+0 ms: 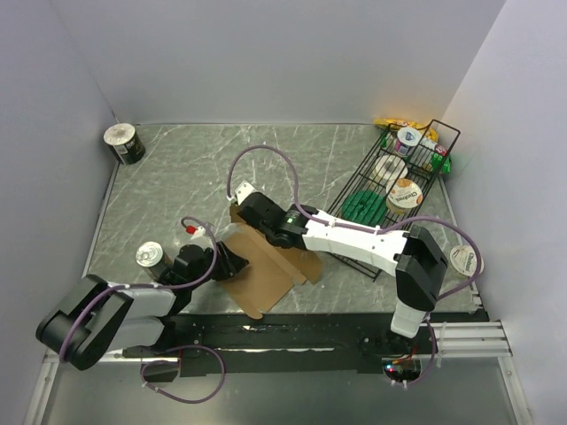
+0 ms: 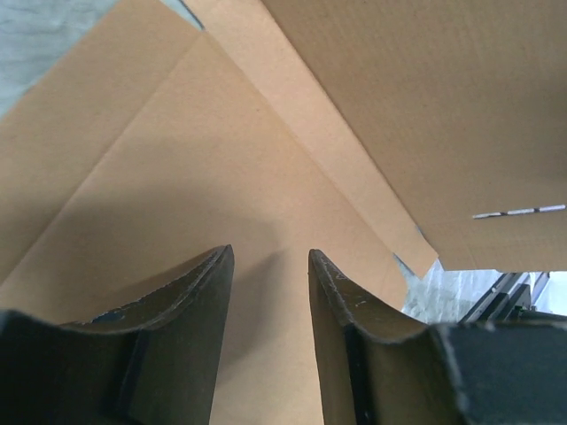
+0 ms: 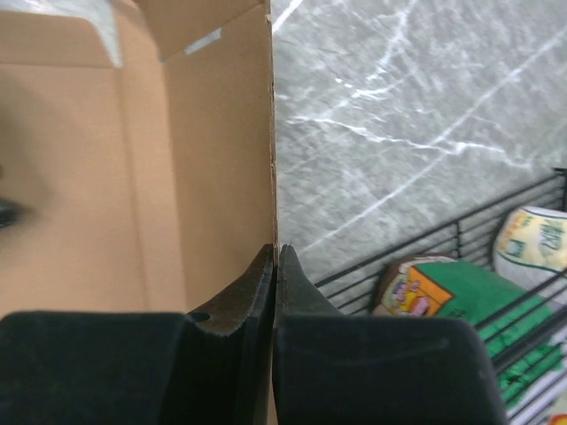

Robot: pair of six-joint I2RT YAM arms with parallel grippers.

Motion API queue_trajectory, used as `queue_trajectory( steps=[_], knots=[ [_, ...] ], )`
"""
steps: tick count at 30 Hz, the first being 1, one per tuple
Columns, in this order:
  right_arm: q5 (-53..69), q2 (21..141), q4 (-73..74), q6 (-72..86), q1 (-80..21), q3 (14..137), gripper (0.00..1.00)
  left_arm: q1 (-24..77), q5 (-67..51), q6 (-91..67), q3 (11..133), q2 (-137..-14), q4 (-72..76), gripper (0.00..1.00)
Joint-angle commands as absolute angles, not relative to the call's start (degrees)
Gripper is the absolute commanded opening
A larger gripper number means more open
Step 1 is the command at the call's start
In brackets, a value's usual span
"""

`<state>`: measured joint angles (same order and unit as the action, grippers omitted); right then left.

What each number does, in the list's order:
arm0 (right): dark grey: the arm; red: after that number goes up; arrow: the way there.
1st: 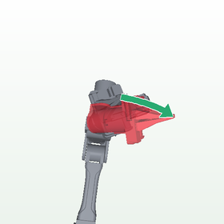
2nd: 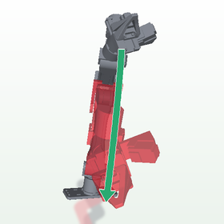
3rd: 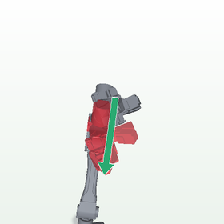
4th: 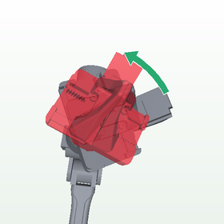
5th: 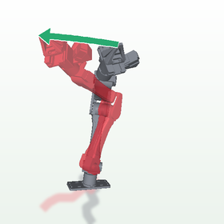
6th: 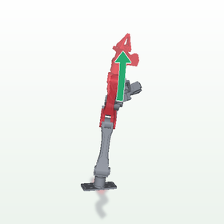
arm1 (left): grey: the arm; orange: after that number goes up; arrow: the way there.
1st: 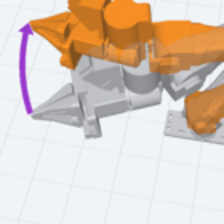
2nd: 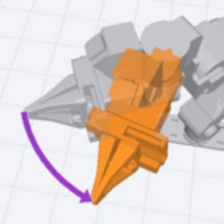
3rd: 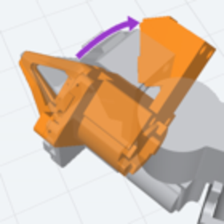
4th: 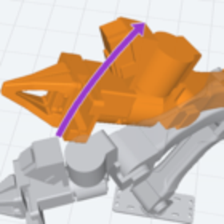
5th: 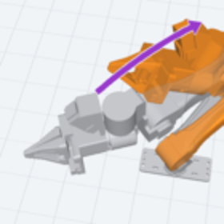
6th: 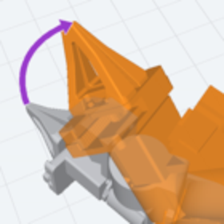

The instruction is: Fold the paper box

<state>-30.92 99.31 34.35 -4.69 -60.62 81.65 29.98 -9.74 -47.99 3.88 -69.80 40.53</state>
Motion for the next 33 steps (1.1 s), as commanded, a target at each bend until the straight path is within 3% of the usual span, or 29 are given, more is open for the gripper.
queue_trajectory(
  steps=[1, 15, 29, 33],
  knots=[
    [-27.16, 95.8, 32.78, -0.09, -62.66, 83.93, 0.0, 31.64, -8.26, -49.57, 2.99, -72.5, 44.29, 0.46],
    [-21.61, 93.6, 30.94, 4.92, -65.83, 82.62, 0.0, 34.1, -7.56, -51.77, 2.9, -78.84, 49.92, 0.44],
    [-20.75, 93.51, 20.58, -6.84, -56.7, 76.03, 0.0, 41.92, -6.24, -58.53, 1.49, -80.85, 55.89, 0.45],
    [-19.08, 93.17, 16.18, -10.01, -54.5, 73.14, 0.0, 42.8, -6.25, -59.85, 0.88, -79.39, 57.93, 0.51]
  ],
)
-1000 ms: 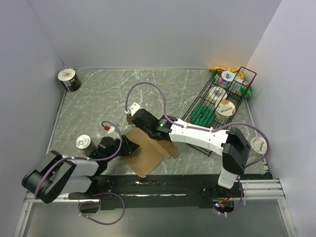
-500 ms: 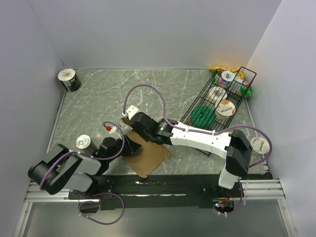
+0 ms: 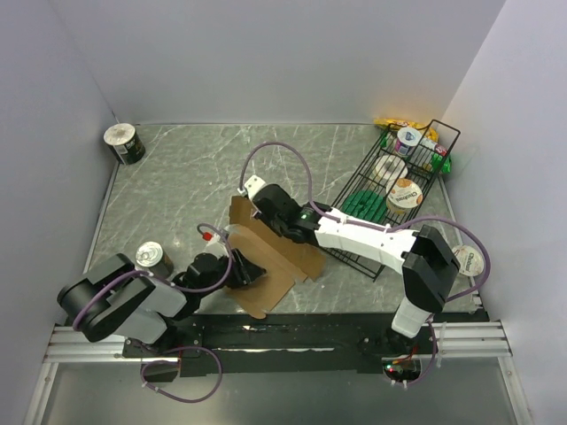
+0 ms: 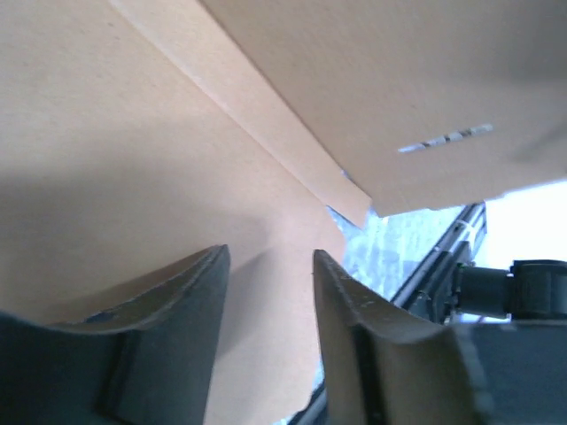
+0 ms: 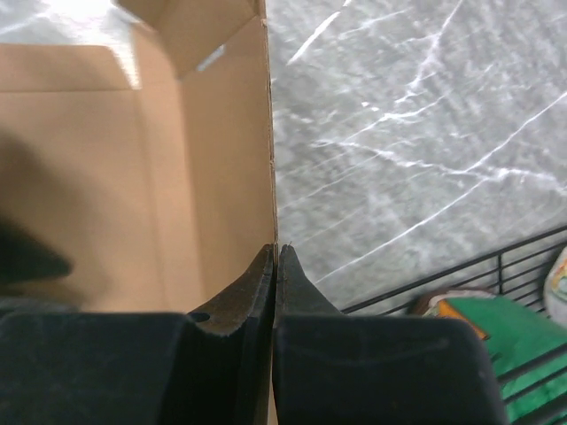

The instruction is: Fold the paper box

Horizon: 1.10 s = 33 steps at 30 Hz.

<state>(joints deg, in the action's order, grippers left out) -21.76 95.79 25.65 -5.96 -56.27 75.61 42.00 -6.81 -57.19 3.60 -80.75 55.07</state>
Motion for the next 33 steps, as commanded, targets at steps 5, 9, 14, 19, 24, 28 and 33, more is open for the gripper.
queue_trajectory(
  steps=[5, 9, 14, 19, 24, 28, 33],
  knots=[
    [-14.25, 91.67, 13.45, -14.41, -51.33, 70.75, 0.0, 38.43, -4.75, -51.87, 6.48, -64.54, 38.01, 0.81],
    [-9.33, 90.97, 13.36, -17.13, -48.52, 70.75, 0.0, 29.12, -4.65, -42.82, 12.3, -51.53, 22.69, 0.99],
    [-7.12, 91.58, 13.8, -19.51, -47.2, 71.89, 0.0, 16.81, -9.57, -35.68, 18.09, -57.02, 18.28, 0.97],
    [-4.05, 91.93, 15.81, -20.13, -45.88, 73.21, 0.0, 13.63, -15.37, -35.08, 17.31, -68.46, 30.04, 0.96],
    [-1.58, 91.76, 17.14, -20.57, -44.21, 73.65, 0.0, 12.83, -18.37, -31.47, 18.98, -73.38, 34.45, 0.89],
    [-0.88, 92.02, 17.49, -20.92, -43.51, 73.65, 0.0, 12.66, -20.12, -31.12, 20.21, -76.9, 36.56, 0.85],
    [-0.35, 92.55, 17.14, -20.66, -42.98, 73.74, 0.0, 12.66, -20.3, -32.34, 22.5, -82.61, 37.96, 0.81]
  ],
)
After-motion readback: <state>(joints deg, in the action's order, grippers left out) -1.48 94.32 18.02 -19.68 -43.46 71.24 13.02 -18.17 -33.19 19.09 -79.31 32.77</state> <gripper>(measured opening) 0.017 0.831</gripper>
